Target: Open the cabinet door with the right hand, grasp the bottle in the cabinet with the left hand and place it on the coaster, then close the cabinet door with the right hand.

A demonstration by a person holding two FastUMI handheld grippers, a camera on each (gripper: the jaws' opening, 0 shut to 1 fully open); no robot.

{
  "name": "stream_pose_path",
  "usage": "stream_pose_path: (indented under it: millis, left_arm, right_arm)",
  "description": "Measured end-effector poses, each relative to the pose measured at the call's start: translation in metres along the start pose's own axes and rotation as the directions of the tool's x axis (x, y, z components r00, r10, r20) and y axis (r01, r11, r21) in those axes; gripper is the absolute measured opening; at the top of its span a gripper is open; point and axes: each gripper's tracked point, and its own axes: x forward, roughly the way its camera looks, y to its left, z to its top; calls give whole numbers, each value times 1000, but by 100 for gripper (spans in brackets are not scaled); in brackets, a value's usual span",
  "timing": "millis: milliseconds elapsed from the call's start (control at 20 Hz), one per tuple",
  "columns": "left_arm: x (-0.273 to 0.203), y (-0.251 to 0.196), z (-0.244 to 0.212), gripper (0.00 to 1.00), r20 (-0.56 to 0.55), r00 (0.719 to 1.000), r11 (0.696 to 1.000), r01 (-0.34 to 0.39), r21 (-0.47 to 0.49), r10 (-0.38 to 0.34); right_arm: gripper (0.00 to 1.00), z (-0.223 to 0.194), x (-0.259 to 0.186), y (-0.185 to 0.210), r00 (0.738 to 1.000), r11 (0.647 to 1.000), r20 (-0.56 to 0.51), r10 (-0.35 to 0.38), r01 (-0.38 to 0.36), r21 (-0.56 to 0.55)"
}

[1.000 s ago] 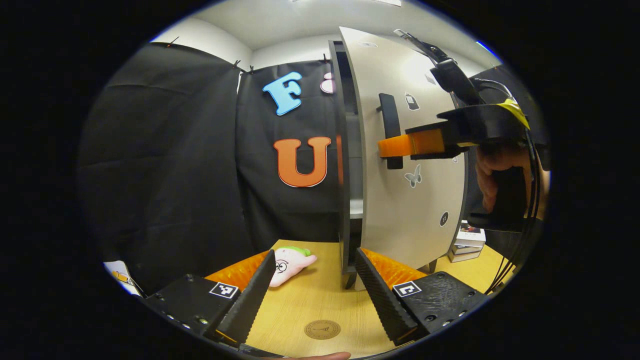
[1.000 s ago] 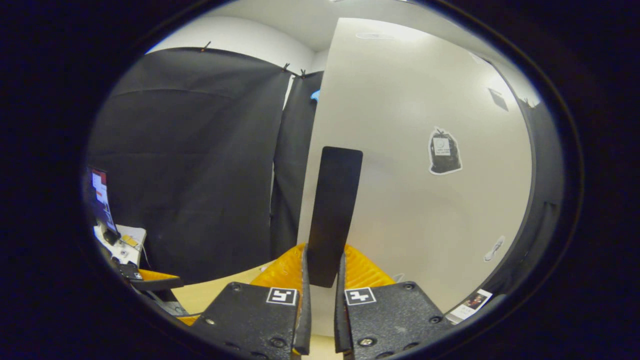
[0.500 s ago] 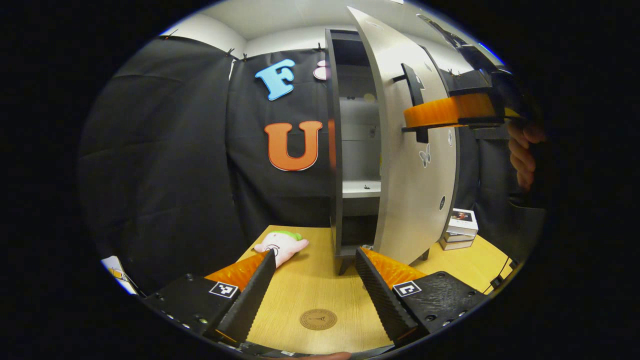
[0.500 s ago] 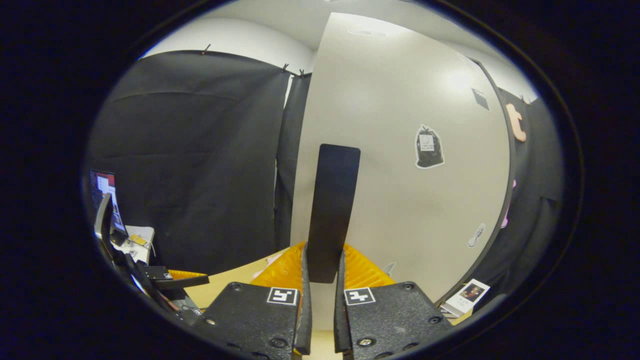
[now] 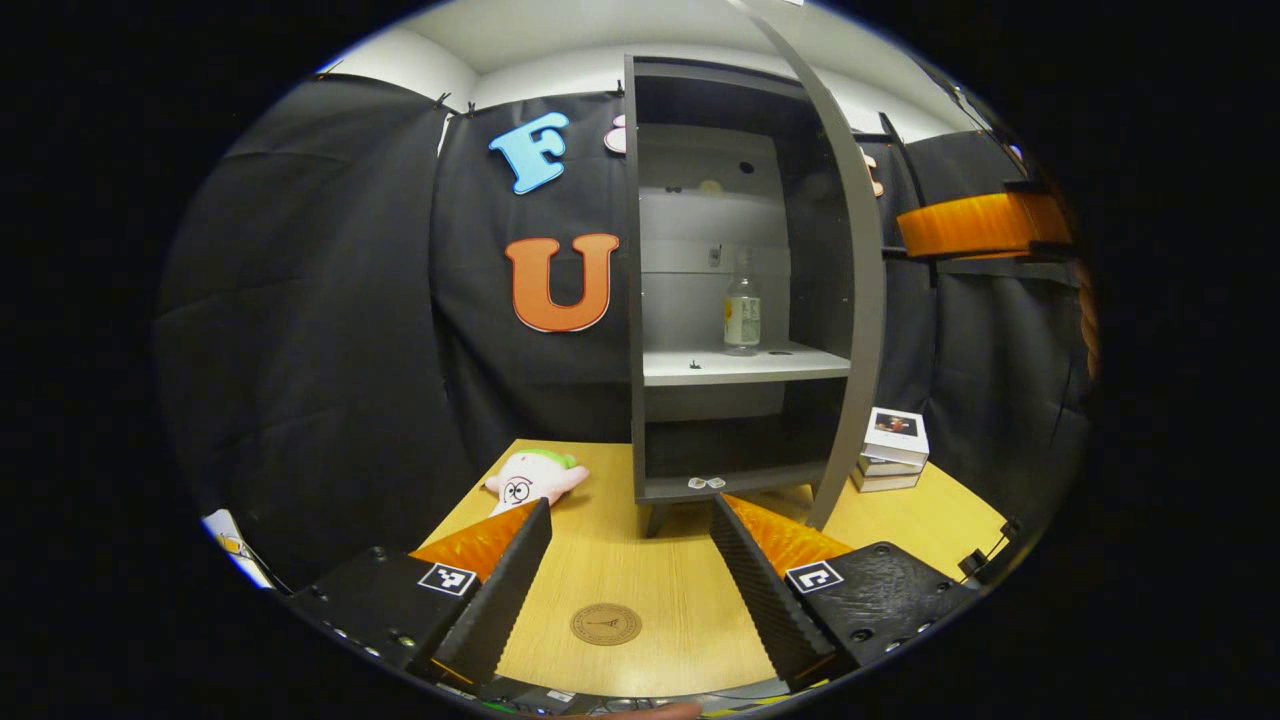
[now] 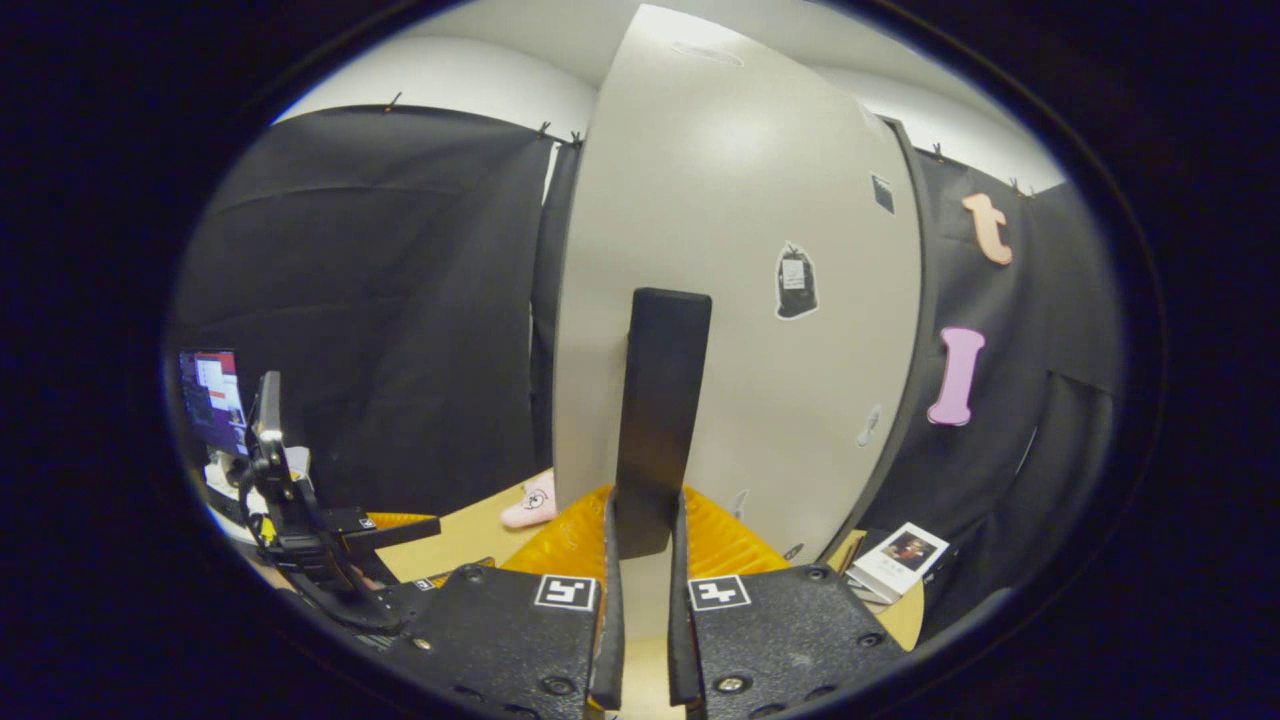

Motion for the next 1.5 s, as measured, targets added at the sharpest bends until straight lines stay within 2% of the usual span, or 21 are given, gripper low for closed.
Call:
stream_pose_path:
  millis: [350,450,600,800,1050,1150,1250,1350,1400,1500]
  left_arm:
    - [-4,-23,30,96,45,998,998,32,53,-34]
    - [0,-35,38,96,57,997,997,47,61,-51]
    - [10,-58,55,96,78,993,993,80,84,-87]
    - [39,-91,96,96,139,980,985,125,118,-141]
    - [109,-131,137,96,180,969,982,154,111,-172]
    - [138,-141,155,96,196,967,983,139,122,-161]
    - [168,-147,166,96,209,967,984,120,130,-145]
    - [201,-155,173,96,208,969,986,108,130,-134]
    - [215,-158,177,96,210,970,987,99,129,-125]
    - [245,-159,181,96,209,973,989,74,130,-100]
  right_arm:
    - [20,-1,-4,-11,992,992,21,-123,122,13]
    - [17,-4,-11,-16,987,987,23,-158,158,32]
    - [12,-6,-21,-23,979,977,18,-203,201,75]
    - [11,-10,-30,-37,958,953,9,-286,283,108]
    - [10,-16,-42,-54,912,898,-19,-409,406,171]
    - [9,-19,-48,-65,879,868,-24,-477,475,148]
    - [9,-18,-59,-88,835,828,-18,-551,549,111]
    - [4,-17,-65,-102,800,792,-10,-600,596,133]
    - [4,-18,-61,-102,807,796,-4,-590,583,165]
    - [6,-19,-57,-93,842,816,1,-540,523,246]
